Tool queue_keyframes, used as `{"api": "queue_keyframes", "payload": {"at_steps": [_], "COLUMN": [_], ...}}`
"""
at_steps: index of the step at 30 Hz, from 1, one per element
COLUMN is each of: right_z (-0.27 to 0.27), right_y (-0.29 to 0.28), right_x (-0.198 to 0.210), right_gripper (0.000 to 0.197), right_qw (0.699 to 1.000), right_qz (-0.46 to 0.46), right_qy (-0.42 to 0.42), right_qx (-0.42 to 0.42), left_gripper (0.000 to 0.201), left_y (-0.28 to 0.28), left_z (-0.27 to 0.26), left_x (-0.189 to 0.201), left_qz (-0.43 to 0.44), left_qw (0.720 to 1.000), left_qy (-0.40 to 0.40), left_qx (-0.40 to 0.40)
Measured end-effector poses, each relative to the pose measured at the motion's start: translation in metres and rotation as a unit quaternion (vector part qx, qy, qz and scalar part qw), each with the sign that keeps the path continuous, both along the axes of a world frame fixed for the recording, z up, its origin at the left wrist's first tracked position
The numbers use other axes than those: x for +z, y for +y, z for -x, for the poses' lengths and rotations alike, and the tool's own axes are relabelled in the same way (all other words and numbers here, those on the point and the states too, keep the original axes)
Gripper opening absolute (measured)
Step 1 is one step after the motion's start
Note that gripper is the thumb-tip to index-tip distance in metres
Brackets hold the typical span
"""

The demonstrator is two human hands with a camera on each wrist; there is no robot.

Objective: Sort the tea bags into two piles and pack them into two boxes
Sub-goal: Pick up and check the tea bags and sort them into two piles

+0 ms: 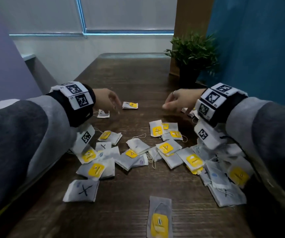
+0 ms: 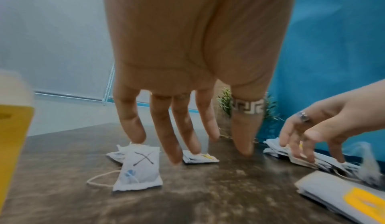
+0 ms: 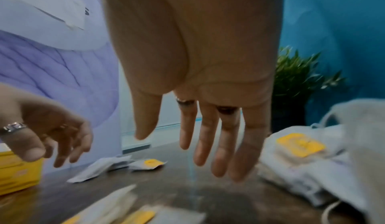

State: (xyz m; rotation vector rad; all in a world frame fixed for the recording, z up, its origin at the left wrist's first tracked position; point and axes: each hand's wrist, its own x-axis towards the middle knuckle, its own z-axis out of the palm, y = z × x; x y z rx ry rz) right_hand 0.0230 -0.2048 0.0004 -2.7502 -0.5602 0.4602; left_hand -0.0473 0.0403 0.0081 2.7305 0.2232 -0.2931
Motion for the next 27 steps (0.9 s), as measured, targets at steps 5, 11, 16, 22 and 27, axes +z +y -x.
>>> {"api": "queue_keyframes", "payload": {"at_steps": [5,11,16,22,27], "right_z": [0.021,0.027,0.034,0.063,0.094], "right_y": [0.027,0.023,0.005,-0.012,-0.015], "right_x": [-0.017,-0.014,0.01,0.033,0.037], "right_gripper": [0.06,0.053,0.024,0.014,0.013], "right_qw": [0.989,0.988,0.995,0.923,0.9], "right_qz": [0.12,0.132,-0.096,-0.373,-0.426], "right_qy": [0.027,0.03,0.007,0.088,0.091], "right_qx": [0.077,0.079,0.002,-0.039,-0.03], "left_gripper": [0.038,0.032,0.009,0.025,0.021], "left_y": [-0.005,-0.016,-0.006,-0.016,-0.031], "left_z": [0.02,0.033,0.045,0.066,0.079], "left_x": [-0.013,-0.017,0.012,0.029,0.029], "left_qz": [-0.037,-0.198,0.019,0.452,0.698], "left_qw": [0.982,0.963,0.999,0.888,0.709], "left_qy": [0.172,0.157,0.016,-0.084,-0.015], "left_qx": [-0.062,-0.092,-0.038,0.03,0.1]}}
